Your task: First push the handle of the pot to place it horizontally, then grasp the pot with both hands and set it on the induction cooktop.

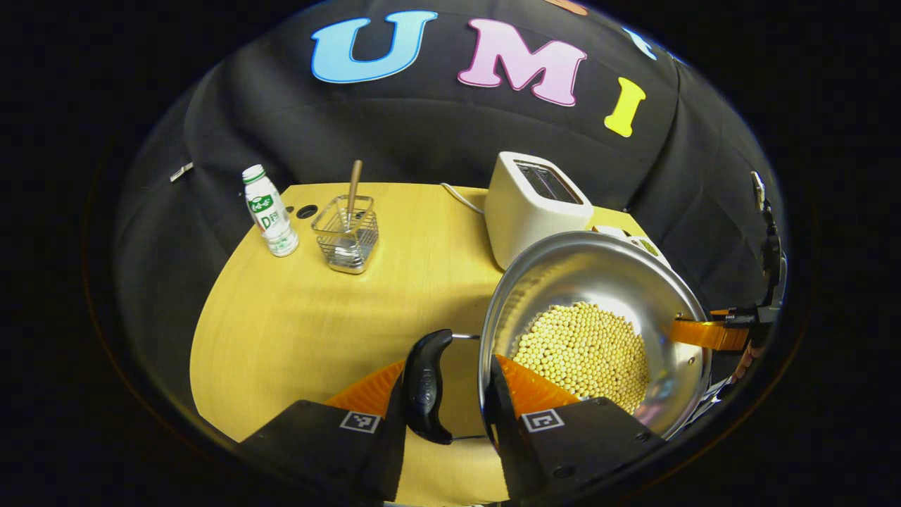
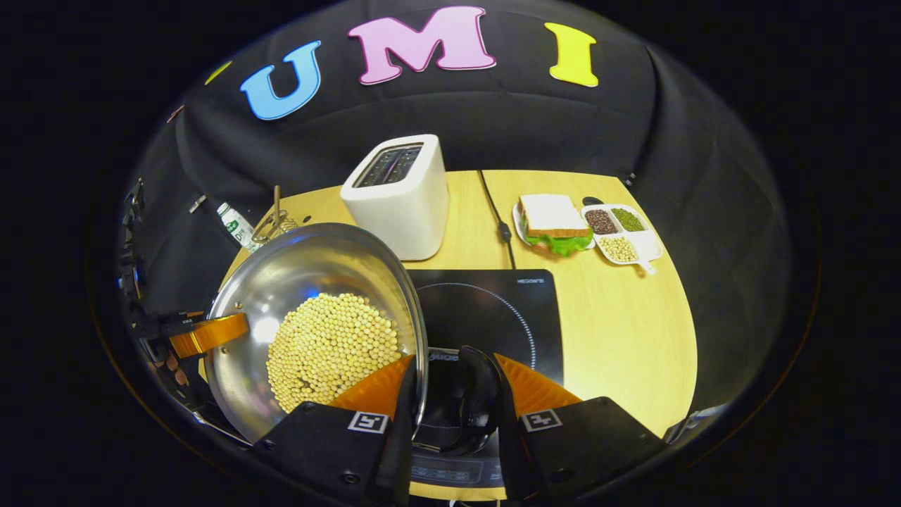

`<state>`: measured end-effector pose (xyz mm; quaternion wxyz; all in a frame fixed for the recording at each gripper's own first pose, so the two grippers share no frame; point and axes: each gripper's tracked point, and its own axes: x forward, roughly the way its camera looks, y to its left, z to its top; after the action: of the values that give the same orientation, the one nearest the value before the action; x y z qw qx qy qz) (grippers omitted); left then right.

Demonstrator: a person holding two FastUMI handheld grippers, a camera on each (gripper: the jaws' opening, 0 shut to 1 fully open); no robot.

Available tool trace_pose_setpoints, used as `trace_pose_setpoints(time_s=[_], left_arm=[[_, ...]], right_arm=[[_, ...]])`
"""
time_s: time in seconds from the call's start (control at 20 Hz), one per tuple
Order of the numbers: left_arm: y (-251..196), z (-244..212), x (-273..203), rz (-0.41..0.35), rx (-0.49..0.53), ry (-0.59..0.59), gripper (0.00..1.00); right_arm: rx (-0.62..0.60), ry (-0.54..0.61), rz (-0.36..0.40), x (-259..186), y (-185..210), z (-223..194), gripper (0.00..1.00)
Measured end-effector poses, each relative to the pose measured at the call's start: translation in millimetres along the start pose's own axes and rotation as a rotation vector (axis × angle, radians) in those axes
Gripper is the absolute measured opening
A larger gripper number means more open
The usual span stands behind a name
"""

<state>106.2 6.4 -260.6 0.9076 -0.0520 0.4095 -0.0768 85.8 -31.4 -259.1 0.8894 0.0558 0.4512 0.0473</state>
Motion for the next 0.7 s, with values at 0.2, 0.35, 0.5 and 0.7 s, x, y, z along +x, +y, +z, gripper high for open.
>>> trace_pose_setpoints(time_s=[0.2, 0.35, 0.5, 0.7], left_arm=[[-32.7, 0.7, 14.8, -0.006, 0.000, 0.001, 0.58], [-52.4, 0.0, 25.6, -0.003, 0.004, 0.006, 0.58], [-68.4, -3.0, 36.7, -0.005, 0.011, 0.013, 0.58], [-86.1, -4.1, 55.2, -0.012, 0.021, 0.022, 0.58]], right_arm=[[0.003, -0.004, -0.005, 4.9, -35.1, 4.2, 0.53], [0.010, -0.002, -0.005, 10.4, -57.7, 2.8, 0.53], [0.021, 0.006, -0.007, 15.7, -76.4, -0.7, 0.53], [0.039, 0.016, -0.016, 24.6, -96.9, -3.3, 0.53]])
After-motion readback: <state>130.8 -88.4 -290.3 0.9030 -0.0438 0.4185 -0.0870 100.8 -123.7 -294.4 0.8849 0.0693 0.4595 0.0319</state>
